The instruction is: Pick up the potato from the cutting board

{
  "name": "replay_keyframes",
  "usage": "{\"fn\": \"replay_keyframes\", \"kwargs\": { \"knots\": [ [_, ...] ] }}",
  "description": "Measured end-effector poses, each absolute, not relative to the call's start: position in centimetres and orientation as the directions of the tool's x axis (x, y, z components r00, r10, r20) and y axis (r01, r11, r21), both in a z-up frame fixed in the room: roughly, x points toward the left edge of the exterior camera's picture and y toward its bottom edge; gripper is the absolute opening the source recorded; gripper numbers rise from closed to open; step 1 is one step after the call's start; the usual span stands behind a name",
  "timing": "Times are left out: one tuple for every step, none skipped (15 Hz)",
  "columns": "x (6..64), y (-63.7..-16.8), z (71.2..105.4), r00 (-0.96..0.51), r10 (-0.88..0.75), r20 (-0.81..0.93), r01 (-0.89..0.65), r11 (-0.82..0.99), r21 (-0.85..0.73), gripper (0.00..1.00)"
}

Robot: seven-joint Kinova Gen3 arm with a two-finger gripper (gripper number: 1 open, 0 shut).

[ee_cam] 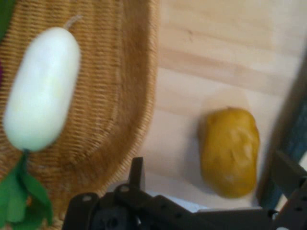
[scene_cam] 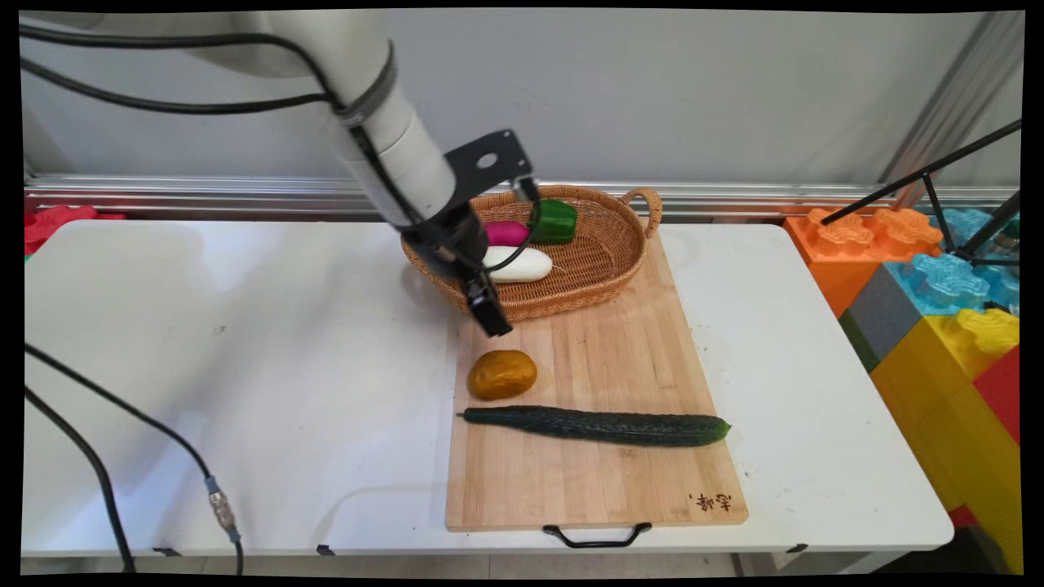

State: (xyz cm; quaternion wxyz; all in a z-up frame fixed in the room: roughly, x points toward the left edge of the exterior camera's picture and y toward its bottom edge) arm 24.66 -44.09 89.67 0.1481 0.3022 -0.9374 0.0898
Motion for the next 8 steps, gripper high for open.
{"fn": "replay_keyframes", "kwargs": {
  "knots": [
    [25.1, -43.7, 89.3, -0.781, -0.531, 0.329, -0.580, 0.811, -0.068, 1.00],
    [25.4, -43.3, 88.8, -0.787, -0.524, 0.327, -0.570, 0.820, -0.057, 1.00],
    [25.6, -43.1, 88.4, -0.791, -0.518, 0.326, -0.561, 0.826, -0.048, 1.00],
    [25.8, -42.8, 87.8, -0.796, -0.511, 0.326, -0.551, 0.833, -0.039, 1.00],
    [25.9, -42.6, 87.2, -0.799, -0.504, 0.327, -0.543, 0.839, -0.033, 1.00],
    [26.1, -42.5, 86.4, -0.802, -0.497, 0.330, -0.535, 0.844, -0.029, 1.00],
    [26.2, -42.4, 85.9, -0.805, -0.492, 0.333, -0.530, 0.848, -0.029, 1.00],
    [26.2, -42.5, 85.3, -0.806, -0.488, 0.336, -0.527, 0.850, -0.030, 1.00]
  ]
}}
